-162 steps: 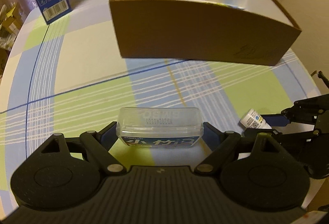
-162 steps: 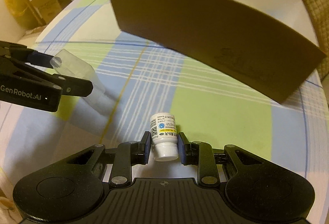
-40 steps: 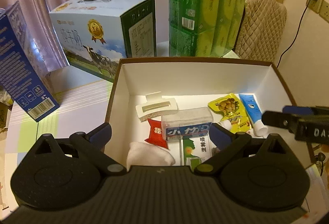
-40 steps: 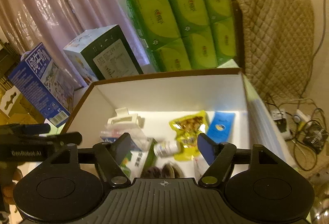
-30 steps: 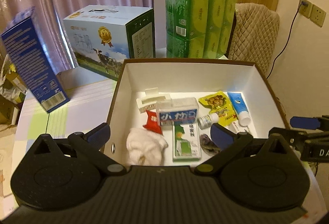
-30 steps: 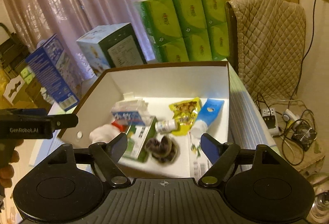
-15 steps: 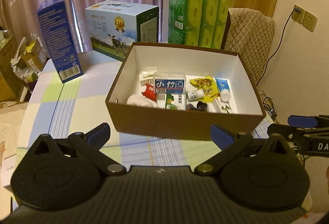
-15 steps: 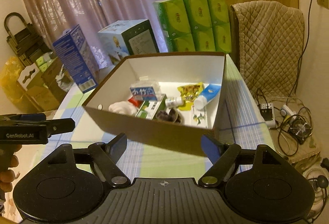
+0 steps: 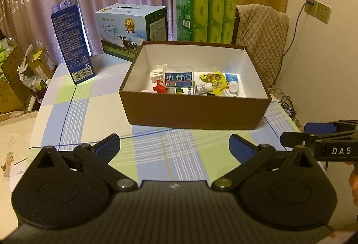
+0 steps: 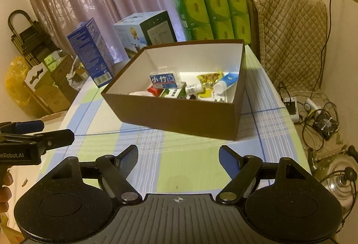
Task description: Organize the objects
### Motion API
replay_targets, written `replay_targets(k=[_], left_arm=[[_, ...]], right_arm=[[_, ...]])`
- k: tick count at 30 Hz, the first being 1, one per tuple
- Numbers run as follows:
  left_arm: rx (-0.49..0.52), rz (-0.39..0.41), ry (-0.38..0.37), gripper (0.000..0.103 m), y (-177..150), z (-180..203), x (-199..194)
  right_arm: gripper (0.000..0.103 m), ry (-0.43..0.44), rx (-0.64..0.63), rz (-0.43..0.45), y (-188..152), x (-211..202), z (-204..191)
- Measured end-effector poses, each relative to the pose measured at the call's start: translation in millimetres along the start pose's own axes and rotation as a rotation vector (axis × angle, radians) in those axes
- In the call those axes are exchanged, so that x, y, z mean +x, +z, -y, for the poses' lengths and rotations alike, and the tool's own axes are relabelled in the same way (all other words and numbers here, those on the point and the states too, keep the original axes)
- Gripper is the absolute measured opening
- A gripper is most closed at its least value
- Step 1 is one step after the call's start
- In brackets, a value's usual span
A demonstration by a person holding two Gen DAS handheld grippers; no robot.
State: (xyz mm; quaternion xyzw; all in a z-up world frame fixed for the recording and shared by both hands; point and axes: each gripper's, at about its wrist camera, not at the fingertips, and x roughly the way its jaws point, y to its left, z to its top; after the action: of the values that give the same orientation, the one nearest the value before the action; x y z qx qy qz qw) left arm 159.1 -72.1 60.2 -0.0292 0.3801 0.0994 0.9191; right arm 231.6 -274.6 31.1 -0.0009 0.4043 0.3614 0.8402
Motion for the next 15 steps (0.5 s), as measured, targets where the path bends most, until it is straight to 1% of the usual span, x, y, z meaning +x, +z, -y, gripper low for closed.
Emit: replay_targets(k=[5,15], left_arm=[[-0.003,-0.011,-0.015,0.102,-15.3,-6.4,-11.9],[-0.005,-0.061,-0.039,0.102,-54.1,-30.9,-36.8]], right_arm=[[0.076,-0.014,-0.002,0.004,-14.8,-11.8,-15.4],[0.076,-0.034,0.012,-0.035,-52.7,-25.1,-57.3]])
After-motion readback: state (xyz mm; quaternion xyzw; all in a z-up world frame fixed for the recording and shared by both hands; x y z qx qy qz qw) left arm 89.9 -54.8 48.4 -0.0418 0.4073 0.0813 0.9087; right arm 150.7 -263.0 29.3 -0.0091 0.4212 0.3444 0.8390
